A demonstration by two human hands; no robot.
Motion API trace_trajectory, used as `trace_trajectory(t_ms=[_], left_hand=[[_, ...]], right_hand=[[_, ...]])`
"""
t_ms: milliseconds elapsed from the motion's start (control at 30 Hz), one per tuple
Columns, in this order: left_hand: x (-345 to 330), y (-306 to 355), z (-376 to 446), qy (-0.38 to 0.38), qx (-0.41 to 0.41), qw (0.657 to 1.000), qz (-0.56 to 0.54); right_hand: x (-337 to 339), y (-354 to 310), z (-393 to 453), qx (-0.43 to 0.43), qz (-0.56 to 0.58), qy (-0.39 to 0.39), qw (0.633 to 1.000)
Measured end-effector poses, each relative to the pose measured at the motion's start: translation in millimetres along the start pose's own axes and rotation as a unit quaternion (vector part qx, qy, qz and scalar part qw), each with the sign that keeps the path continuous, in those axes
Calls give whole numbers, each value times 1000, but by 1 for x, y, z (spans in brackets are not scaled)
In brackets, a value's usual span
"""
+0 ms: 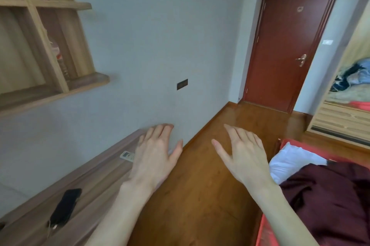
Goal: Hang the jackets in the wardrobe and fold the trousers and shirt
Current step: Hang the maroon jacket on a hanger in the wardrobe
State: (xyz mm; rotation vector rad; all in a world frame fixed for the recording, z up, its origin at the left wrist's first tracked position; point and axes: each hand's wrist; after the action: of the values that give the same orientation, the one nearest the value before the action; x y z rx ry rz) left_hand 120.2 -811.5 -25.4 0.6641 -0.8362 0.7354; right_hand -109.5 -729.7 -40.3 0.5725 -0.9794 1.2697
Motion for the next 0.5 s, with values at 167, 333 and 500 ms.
trace_trajectory(t_ms=[167, 333, 500], left_hand=[[-43, -1, 84, 0, -26, 999, -26], [-92, 0, 150, -8, -45, 997, -62], [-138, 11, 206, -10, -65, 995, -81]], right_hand=[[-28, 29, 66, -34, -1, 14, 999], [-53, 60, 115, -58, -19, 19, 998], [-73, 89, 157, -86, -37, 22, 995]])
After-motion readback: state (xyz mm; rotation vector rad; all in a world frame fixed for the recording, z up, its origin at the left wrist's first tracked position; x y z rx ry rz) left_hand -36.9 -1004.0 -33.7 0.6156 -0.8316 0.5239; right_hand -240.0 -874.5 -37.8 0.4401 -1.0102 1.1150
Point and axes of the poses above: each hand's wrist, its own z-axis towards the middle knuckle, its own x-axis out of the back of the hand, y = z × x, and after that the axes turned 1 degree about y, right-handed
